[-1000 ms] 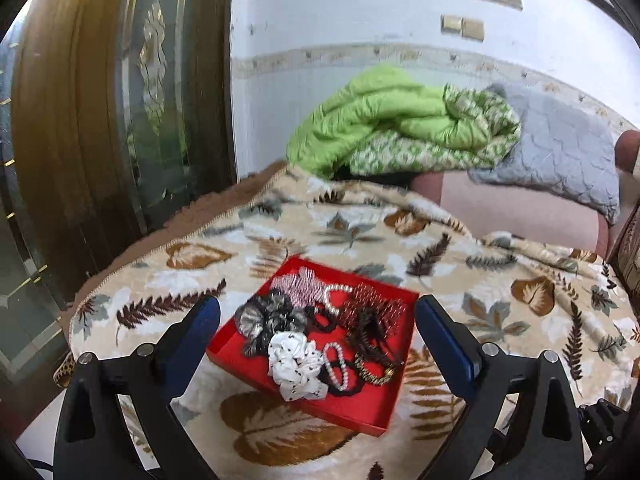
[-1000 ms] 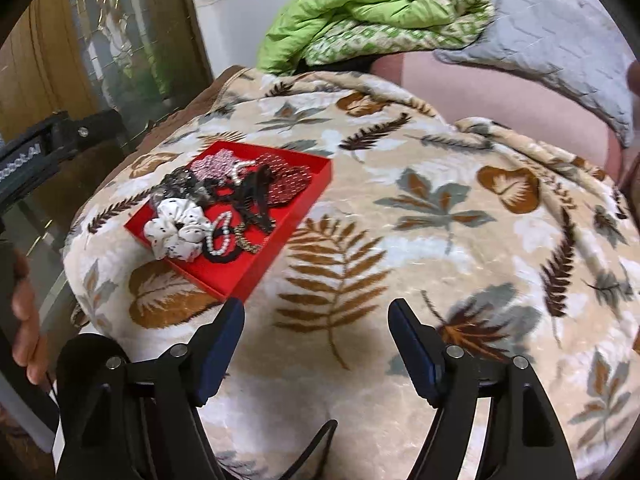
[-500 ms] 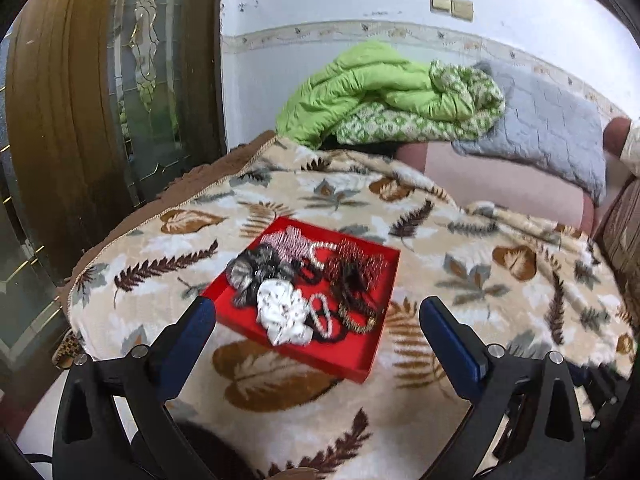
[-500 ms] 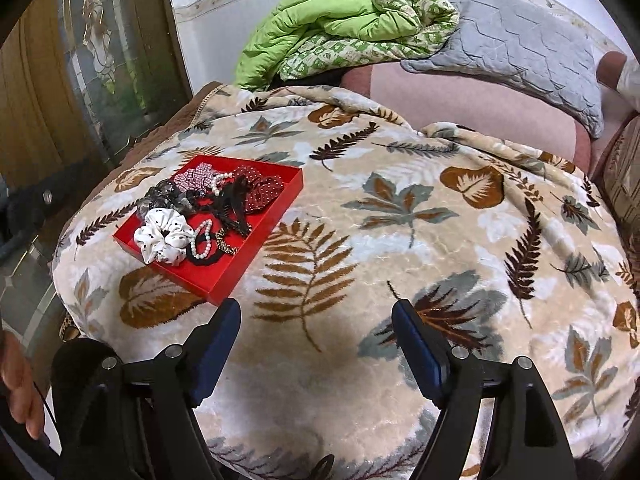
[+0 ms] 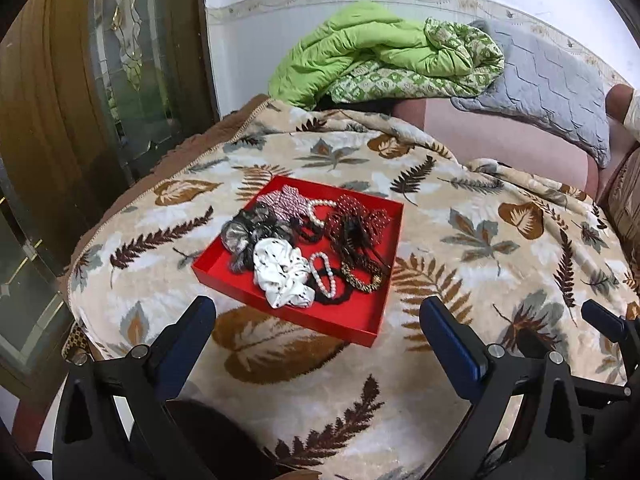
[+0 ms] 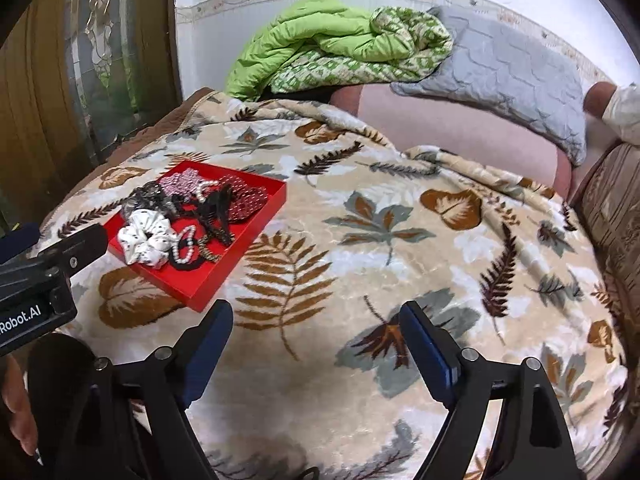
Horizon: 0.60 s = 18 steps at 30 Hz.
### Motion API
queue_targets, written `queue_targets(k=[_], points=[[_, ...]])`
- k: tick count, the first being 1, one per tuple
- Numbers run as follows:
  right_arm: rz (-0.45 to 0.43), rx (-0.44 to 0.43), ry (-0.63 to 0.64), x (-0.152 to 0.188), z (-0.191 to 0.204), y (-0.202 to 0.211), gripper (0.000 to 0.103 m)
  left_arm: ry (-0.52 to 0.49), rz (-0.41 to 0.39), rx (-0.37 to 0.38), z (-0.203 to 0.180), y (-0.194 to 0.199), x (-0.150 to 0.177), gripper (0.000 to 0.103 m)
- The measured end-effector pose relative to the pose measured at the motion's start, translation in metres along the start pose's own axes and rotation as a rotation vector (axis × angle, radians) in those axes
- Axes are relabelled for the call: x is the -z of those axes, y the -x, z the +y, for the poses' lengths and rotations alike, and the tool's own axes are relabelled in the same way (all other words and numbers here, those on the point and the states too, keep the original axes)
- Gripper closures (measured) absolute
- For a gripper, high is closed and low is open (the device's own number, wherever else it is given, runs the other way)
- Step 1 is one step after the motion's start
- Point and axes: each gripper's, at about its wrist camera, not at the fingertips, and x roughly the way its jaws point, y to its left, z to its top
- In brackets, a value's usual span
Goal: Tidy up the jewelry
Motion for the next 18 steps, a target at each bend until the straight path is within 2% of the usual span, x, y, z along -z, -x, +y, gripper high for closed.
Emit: queue_targets(k=[18], points=[[0.042, 0.003, -0.02, 0.004, -0.006, -0.015, 0.012, -0.033, 0.039, 0.028, -0.01, -0.012, 0.006, 0.002]])
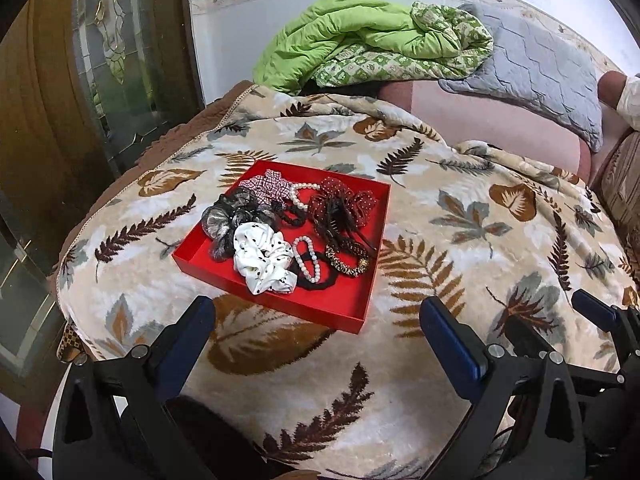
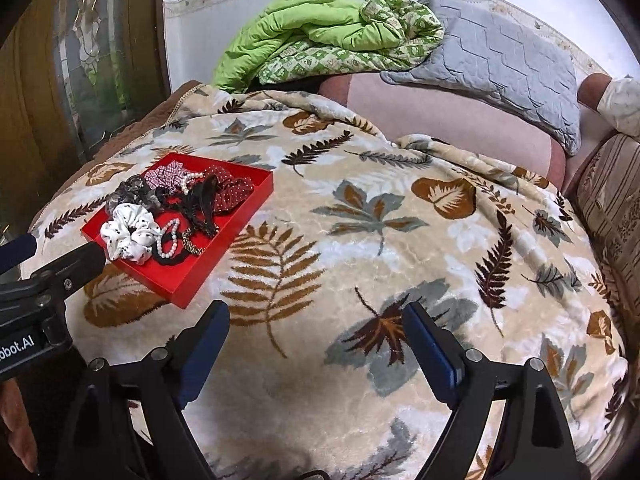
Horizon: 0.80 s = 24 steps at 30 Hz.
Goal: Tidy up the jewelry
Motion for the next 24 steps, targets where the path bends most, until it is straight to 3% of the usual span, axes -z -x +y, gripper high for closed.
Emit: queue_targets(k=[24], points=[[0.018, 0.011, -0.002, 0.003, 0.002, -0.007, 0.011, 0.006, 0.023, 0.02, 0.005, -0.01, 0.003, 0.002]])
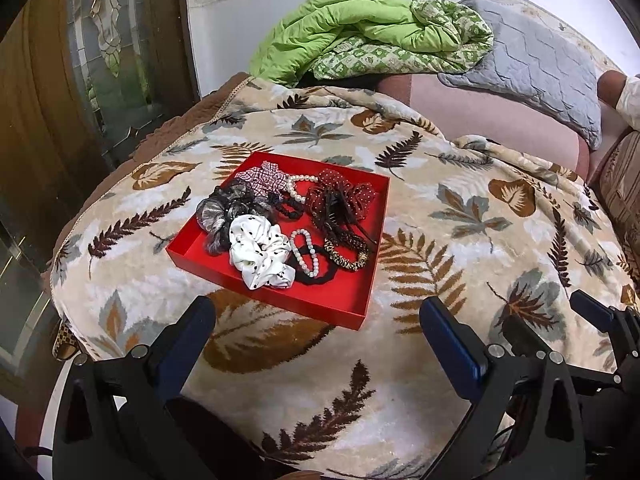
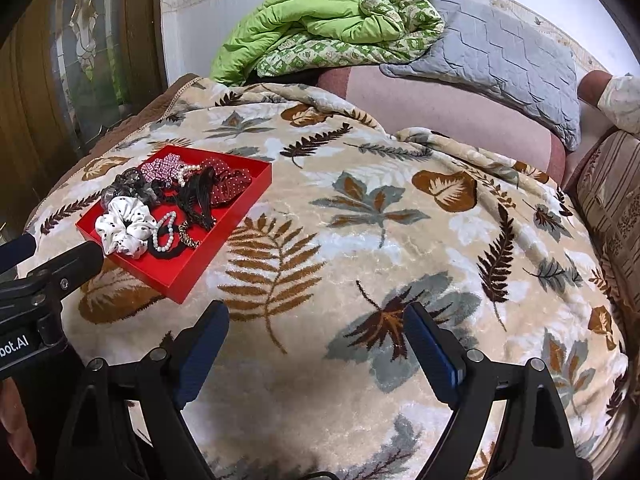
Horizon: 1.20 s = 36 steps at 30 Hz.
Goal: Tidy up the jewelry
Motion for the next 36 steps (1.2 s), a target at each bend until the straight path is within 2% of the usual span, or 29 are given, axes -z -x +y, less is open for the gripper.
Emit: queue_targets(k=[36], points=[[-0.001, 0.017, -0.007, 0.003, 0.004, -0.004, 0.01, 0.015, 0.035, 0.03, 0.006, -0.012, 0.009, 0.002]])
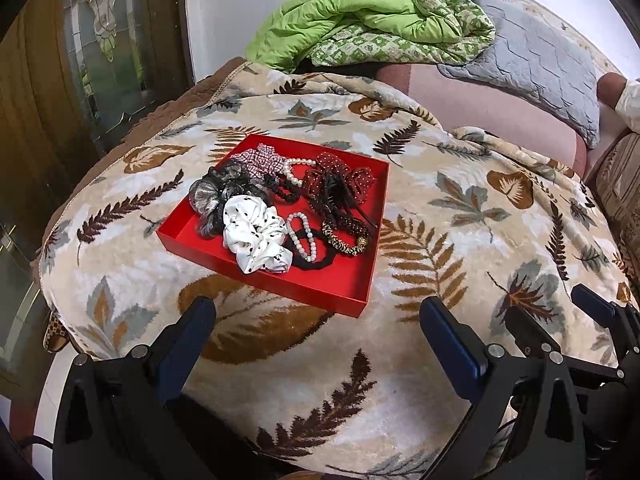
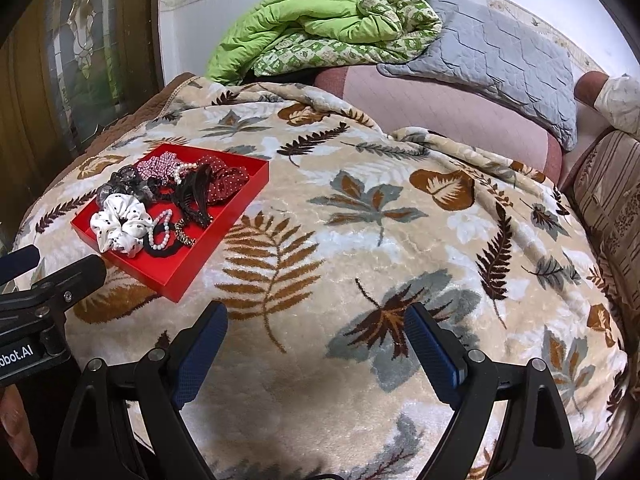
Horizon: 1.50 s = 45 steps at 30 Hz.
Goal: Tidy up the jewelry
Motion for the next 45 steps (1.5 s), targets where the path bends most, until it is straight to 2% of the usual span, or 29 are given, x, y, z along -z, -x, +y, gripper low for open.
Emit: queue_targets(k=[16, 45], points=[[-0.034, 0.002, -0.012, -0.0024, 0.0001, 0.0065, 0.01, 0.003, 0.003, -0.001, 0.0021, -0.0013, 0.0006, 0.002], [-0.014, -0.013, -0.006, 0.0008, 0.0019, -0.0024, 0.008, 0.005, 0.01, -0.019, 0.0045, -0.0082, -0.0006, 0.002]])
